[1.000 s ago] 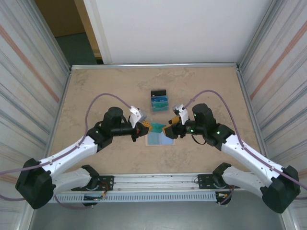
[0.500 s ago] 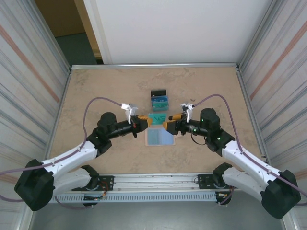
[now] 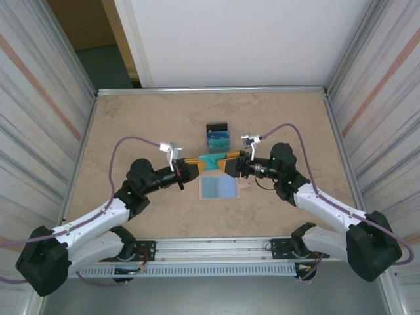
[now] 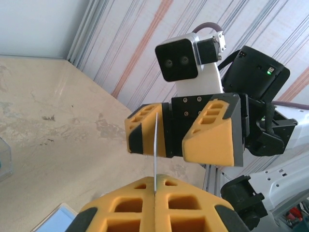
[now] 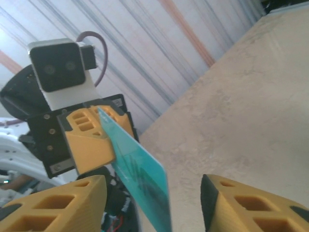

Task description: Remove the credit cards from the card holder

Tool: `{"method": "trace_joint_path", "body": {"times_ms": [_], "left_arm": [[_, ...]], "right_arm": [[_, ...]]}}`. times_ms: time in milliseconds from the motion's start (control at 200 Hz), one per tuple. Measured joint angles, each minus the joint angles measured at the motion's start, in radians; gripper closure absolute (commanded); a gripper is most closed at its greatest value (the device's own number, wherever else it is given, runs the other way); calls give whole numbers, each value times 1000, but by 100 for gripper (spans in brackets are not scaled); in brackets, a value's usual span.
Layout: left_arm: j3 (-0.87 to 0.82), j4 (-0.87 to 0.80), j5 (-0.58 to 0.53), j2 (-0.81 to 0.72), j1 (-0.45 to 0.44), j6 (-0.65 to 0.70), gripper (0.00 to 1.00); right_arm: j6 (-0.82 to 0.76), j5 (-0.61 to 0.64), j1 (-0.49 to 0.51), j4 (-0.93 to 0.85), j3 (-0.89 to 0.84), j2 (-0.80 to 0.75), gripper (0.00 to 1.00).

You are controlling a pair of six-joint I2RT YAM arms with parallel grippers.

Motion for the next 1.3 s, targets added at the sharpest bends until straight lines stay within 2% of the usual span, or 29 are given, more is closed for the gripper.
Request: {"method": "trace_joint_path", "body": {"times_ms": [236, 321, 376, 541, 611, 837, 992, 1077, 1298], "left_arm": [[0, 42, -4, 21, 0, -17, 100], [1, 41, -5, 28, 2, -23, 100], [5, 30, -10, 28, 2, -23, 79], [39, -69, -27, 30, 2, -10, 39], [64, -130, -37, 24, 3, 16, 30], [145, -349, -82, -73, 54, 125, 12], [210, -501, -84, -136, 124, 232, 11], [276, -600, -62, -133, 146, 314, 14], [476, -806, 85, 14, 152, 532, 25]], "right_arm": [[2, -43, 17, 13, 8, 9, 100], [-25, -43, 18, -20, 23, 6, 100], [-49, -36, 19, -60, 37, 2, 100], [-129, -31, 39, -191, 95, -34, 100], [-163, -21, 39, -247, 109, -56, 100], [-235, 25, 34, -389, 114, -93, 100], [-260, 40, 27, -451, 114, -112, 100], [-275, 39, 27, -478, 122, -113, 100], [-301, 12, 29, -516, 166, -95, 100]]}}
